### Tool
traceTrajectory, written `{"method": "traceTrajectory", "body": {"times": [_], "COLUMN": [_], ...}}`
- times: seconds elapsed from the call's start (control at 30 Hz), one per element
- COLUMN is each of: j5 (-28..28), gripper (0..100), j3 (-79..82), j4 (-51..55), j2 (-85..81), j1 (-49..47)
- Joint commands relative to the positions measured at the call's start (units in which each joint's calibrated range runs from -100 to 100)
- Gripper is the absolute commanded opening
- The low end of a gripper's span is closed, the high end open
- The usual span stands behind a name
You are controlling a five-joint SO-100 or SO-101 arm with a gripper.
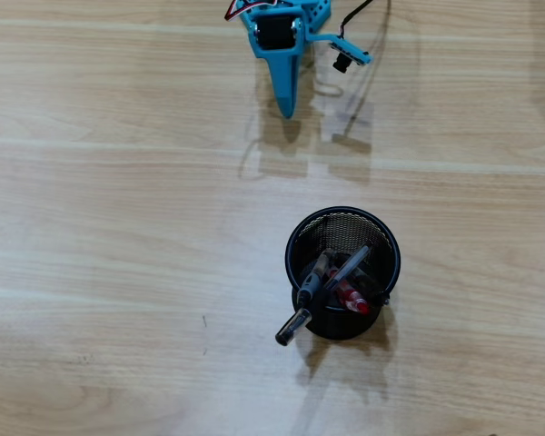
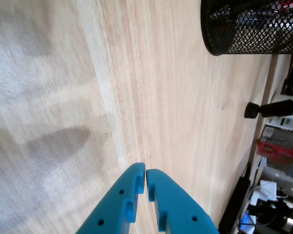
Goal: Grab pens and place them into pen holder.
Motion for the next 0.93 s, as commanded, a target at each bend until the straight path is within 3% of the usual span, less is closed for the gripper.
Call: {"method": "traceTrajectory", "body": {"times": [0.0,0.9], "j5": [1.13,0.71], "gripper": [2,2], "j3": [0.43,0.52], "j4": [0.66,0.47], "j2": [-0.76,-0.59], "j1": [0.5,-1.42]}}
